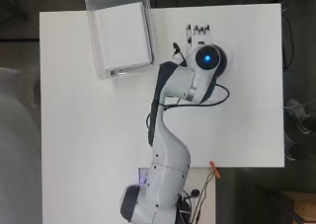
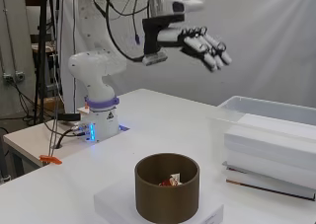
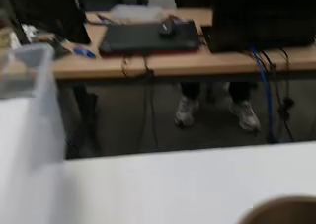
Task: Teleoperate dual arm-hand system to remove items from a box
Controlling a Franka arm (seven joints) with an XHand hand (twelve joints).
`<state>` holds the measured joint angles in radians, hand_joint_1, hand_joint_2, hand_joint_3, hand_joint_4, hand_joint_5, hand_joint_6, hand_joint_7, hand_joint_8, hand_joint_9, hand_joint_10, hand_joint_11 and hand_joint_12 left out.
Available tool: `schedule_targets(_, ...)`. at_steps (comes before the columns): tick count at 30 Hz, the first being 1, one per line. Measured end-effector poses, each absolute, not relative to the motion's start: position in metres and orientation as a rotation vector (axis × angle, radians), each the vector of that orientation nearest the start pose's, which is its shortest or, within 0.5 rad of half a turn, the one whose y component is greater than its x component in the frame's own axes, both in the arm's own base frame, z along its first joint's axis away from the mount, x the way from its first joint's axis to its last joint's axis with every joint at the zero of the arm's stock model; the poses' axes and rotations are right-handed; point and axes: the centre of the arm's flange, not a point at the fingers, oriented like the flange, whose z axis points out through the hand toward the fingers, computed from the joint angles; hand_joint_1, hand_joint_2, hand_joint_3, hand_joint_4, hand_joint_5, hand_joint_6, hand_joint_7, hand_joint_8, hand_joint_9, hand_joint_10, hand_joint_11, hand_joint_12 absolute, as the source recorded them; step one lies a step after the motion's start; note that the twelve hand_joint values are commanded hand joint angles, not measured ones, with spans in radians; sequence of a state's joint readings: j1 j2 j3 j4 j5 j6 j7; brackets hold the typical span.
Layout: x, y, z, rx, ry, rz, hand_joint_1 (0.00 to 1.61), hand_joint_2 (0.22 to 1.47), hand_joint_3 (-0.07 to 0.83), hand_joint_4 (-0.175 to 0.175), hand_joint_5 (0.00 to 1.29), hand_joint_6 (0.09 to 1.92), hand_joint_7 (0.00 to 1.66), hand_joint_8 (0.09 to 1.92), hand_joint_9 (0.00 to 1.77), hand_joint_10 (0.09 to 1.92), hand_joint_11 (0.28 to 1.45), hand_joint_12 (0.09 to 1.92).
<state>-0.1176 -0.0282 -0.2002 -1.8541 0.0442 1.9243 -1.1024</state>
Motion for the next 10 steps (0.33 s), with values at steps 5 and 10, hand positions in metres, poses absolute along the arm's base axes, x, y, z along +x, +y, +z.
schedule_targets(5,0.488,-0.109,0.590,-2.892,-1.287,-0.324,0.32,1.02,-0.018,0.090,0.59,0.09,0.67,0.09,0.69,0.09,0.49,0.09)
schedule_targets(10,0.456,-0.085,0.581,-2.876,-1.276,-0.300,0.34,1.01,-0.012,0.101,0.58,0.09,0.63,0.09,0.64,0.09,0.49,0.09)
